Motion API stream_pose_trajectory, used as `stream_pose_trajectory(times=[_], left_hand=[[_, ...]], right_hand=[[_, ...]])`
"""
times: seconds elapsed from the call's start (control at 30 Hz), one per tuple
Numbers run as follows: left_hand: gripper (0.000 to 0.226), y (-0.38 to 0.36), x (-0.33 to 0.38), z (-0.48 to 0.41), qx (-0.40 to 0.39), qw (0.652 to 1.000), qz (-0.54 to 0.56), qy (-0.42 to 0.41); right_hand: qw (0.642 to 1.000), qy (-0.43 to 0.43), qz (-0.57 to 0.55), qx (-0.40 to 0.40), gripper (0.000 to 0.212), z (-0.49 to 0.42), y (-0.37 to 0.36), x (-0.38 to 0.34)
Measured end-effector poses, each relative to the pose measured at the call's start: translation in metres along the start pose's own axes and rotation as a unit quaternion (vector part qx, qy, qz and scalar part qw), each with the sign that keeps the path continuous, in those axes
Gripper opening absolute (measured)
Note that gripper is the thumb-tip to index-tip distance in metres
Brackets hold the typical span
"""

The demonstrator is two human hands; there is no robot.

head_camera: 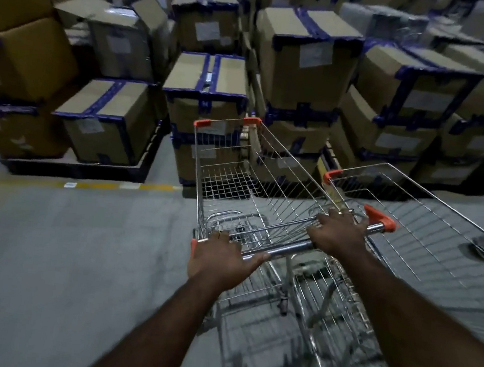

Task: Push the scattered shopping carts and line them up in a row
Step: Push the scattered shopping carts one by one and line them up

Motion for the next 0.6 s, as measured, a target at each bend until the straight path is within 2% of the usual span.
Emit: stream_pose_trajectory(times=[0.1,0.23,0.3,0.47,0.57,0.6], left_hand=[[0.11,0.0,0.004,-0.003,0.028,0.999,0.011,0.014],[0.081,0.006,0.01,-0.007,0.079,0.995,0.055,-0.02],[0.075,0.008,0.009,-0.007,0.095,0.993,0.075,-0.019],[0.074,-0.002,-0.003,0.018,0.028,0.998,0.046,0.04],[0.07,0.004,-0.008,0.041,0.018,0.996,0.062,0.062],[0.071,0.01,-0.008,0.048,0.024,0.996,0.061,0.066]], right_hand=[[1.0,0.025,0.014,-0.012,0.067,-0.012,0.004,0.0],[0.998,0.05,0.015,-0.02,0.074,-0.022,0.009,0.007],[0.997,0.065,0.015,-0.028,0.081,-0.027,0.011,0.012],[0.992,0.126,0.002,-0.027,0.105,-0.034,0.012,0.026],[0.987,0.153,-0.005,-0.048,0.131,-0.044,0.008,0.035],[0.986,0.158,-0.002,-0.053,0.133,-0.046,0.008,0.033]])
Point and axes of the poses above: each hand's wrist, its own z-axis away from the middle knuckle, its own y-axis out of the back of the hand, x = y × z, the point moved 3 cm from there along -z, towards the middle knuckle, and after that the axes turned 7 degrees about z, right-handed, at the moved point
